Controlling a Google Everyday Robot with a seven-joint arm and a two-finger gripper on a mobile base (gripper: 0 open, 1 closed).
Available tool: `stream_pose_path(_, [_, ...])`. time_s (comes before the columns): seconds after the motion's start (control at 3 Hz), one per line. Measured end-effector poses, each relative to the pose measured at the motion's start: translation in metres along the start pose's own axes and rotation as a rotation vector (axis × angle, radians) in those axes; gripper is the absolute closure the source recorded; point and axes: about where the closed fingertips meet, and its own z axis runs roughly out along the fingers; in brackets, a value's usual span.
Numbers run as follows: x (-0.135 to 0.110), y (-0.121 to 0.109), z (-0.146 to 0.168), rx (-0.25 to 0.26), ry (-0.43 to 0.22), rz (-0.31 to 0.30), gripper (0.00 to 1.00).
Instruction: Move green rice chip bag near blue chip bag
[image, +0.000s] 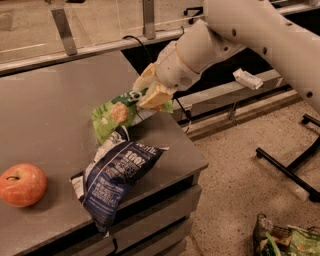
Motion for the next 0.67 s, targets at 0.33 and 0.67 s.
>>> stream_pose_path(0.33, [-0.0001,0.0016,0.0003,-0.002,-0.002,-0.016,0.59])
stream_pose_path(0.67, [-0.001,0.0021,0.0018,-0.005,-0.003,-0.018,0.36])
